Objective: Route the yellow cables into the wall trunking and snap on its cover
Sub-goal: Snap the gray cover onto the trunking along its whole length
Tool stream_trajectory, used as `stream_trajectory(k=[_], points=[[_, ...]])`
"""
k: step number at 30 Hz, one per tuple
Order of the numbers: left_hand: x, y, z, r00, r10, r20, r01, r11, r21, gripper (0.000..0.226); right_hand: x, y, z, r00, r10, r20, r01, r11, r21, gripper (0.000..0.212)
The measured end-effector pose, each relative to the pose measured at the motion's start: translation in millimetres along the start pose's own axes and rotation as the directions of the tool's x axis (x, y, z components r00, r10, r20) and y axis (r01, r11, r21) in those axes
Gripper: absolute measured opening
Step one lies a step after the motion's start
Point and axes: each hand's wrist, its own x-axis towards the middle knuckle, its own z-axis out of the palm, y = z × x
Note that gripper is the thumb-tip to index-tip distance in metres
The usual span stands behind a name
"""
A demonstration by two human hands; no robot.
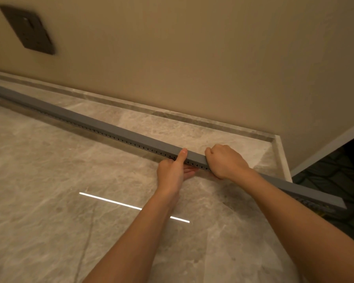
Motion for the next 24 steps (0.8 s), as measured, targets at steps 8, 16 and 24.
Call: stream_trajectory(k=[8, 16, 24], points=[[-1.0, -3.3, 4.7, 0.998, -0.057, -0.021, 0.057, 0.998, 0.007, 0.036, -3.1, -1.9, 4.3, 0.996, -0.050, -0.068, 0.046, 0.997, -0.063, 0.012], [-11.9, -15.0, 24.1, 0.994, -0.102, 0.027, 0.103, 0.994, -0.036, 0.036, -6.4, -1.3, 6.9, 0.984, -0.097, -0.153, 0.085, 0.993, -0.087, 0.020], [-10.8, -21.9, 27.7, 0.998, -0.045, -0.048, 0.042, 0.998, -0.053, 0.029, -5.9, 6.8, 8.4, 0.995, 0.048, -0.092, -0.025, 0.973, 0.232, 0.029]])
